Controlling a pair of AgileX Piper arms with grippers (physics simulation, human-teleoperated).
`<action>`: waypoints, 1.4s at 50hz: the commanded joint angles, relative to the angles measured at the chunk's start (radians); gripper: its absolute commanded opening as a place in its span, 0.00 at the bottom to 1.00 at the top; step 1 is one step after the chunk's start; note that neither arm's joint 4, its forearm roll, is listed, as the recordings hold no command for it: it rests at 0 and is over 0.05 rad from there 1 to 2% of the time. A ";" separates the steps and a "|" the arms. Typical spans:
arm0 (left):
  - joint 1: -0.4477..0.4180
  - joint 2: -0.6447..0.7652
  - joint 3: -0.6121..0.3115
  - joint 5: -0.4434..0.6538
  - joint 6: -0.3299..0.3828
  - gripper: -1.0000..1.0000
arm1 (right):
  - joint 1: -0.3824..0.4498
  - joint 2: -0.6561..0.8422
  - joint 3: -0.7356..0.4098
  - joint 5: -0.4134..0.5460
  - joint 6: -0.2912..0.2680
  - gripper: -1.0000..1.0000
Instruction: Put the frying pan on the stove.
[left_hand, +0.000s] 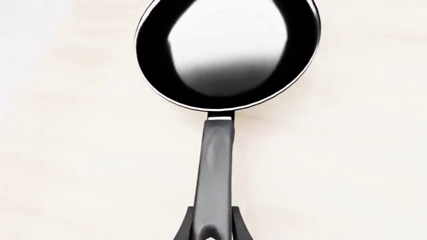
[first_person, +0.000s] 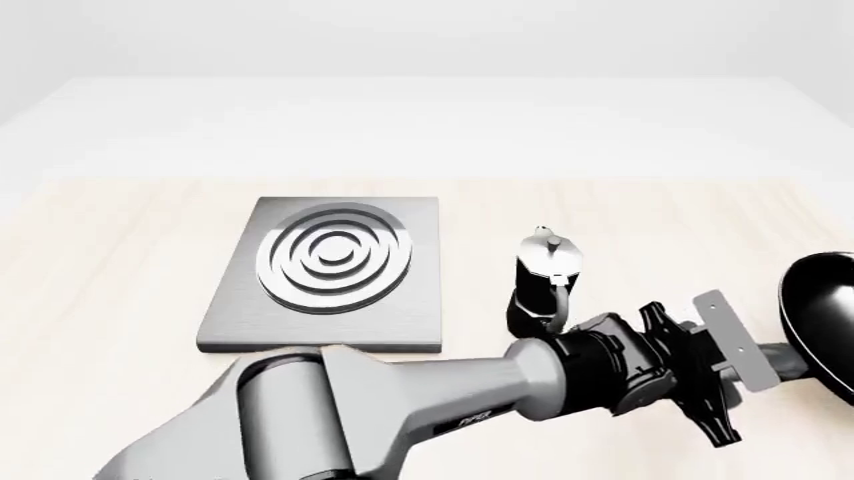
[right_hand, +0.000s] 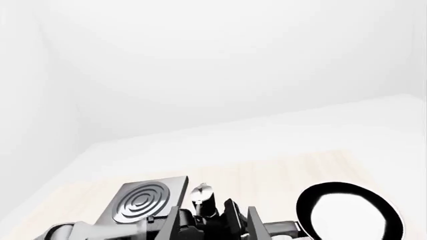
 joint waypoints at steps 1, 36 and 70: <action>0.013 -0.126 0.031 -0.006 0.054 0.00 | -0.001 0.000 0.000 0.000 -0.005 1.00; 0.107 -0.362 0.110 0.047 0.074 0.00 | -0.001 0.000 -0.018 0.000 -0.022 1.00; 0.281 -0.640 0.374 0.009 0.085 0.00 | -0.002 0.000 -0.023 0.000 -0.050 1.00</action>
